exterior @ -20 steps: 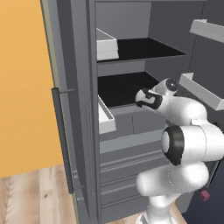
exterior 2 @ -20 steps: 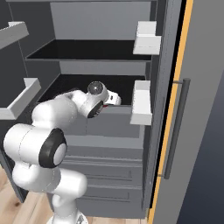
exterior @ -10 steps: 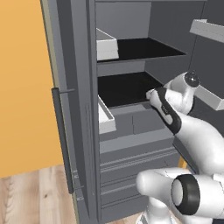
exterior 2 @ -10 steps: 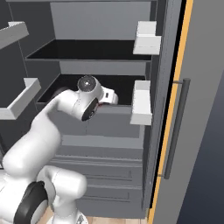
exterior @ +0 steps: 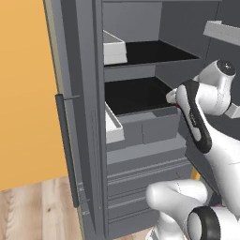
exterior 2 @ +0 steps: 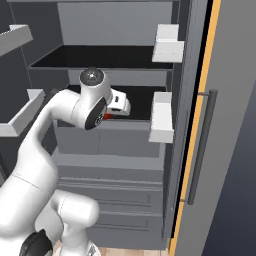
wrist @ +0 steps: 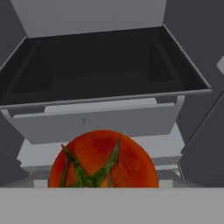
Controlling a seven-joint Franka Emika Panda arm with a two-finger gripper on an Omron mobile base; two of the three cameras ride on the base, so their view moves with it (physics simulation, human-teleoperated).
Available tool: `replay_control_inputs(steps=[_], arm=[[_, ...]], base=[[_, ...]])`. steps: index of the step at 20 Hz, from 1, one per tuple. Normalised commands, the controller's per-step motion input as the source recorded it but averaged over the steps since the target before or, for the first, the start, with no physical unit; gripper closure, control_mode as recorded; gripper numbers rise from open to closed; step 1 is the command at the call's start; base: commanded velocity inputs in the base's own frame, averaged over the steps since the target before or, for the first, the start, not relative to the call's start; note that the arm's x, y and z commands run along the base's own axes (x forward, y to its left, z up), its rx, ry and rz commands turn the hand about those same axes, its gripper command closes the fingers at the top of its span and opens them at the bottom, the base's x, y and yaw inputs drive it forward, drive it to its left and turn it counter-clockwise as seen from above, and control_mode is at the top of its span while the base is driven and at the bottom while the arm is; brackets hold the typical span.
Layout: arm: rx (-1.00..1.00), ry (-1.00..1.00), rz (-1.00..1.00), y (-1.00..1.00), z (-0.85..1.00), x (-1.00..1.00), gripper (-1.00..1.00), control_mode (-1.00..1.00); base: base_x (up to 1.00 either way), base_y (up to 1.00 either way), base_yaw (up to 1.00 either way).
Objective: Take the cheese, chicken drumstick, and tomato from the fridge and place them on the plate on the dining counter to create an appetizer plate.
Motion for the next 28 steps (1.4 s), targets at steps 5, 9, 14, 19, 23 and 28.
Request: replay_control_inputs(steps=[5,9,14,19,23,28], arm=[[0.00,0.04,0.03,0.04,0.19,-0.88,1.00,-1.00],[-0.01,0.00,0.00,0.02,0.00,-0.50,1.00,1.00],[0.00,0.00,0.00,0.00,0.00,0.00,1.00,1.00],[0.00,0.00,0.00,0.00,0.00,0.00,1.00,1.00],[0.00,0.00,0.00,0.00,0.00,0.00,1.00,1.00],[0.00,0.00,0.00,0.00,0.00,0.00,1.00,1.00]], base=[[0.00,0.00,0.00],[-0.50,0.01,0.00],[-1.00,0.03,0.01],[-0.94,0.15,0.02],[-0.56,0.42,0.23],[-0.35,0.52,0.36]])
